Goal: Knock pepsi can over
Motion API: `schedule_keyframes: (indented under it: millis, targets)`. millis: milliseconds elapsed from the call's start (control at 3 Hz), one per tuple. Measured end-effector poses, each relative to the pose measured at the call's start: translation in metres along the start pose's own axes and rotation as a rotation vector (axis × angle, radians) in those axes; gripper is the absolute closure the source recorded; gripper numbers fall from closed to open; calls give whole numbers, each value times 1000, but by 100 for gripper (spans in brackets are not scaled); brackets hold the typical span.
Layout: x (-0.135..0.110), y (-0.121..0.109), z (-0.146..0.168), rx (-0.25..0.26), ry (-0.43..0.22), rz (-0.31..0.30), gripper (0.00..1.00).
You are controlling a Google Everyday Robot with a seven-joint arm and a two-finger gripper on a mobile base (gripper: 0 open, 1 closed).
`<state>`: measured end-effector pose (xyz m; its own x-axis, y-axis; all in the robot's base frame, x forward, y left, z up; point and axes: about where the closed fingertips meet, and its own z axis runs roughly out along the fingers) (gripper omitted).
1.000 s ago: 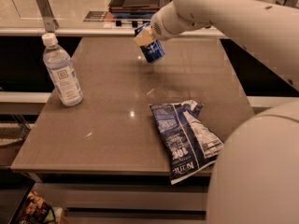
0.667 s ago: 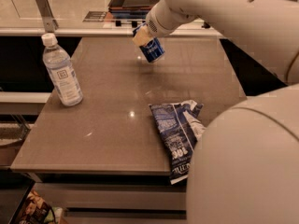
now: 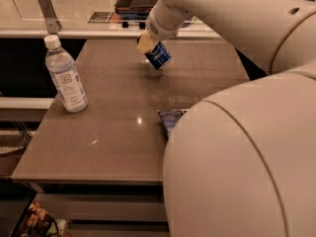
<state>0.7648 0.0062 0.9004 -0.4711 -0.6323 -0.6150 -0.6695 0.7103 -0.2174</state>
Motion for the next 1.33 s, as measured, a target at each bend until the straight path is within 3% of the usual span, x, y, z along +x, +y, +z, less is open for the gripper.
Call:
schedule_keyframes:
  millis: [667, 1333]
  targets:
    - [8, 10, 28, -62, 73, -19, 100]
    - [14, 30, 68, -198, 61, -20, 100]
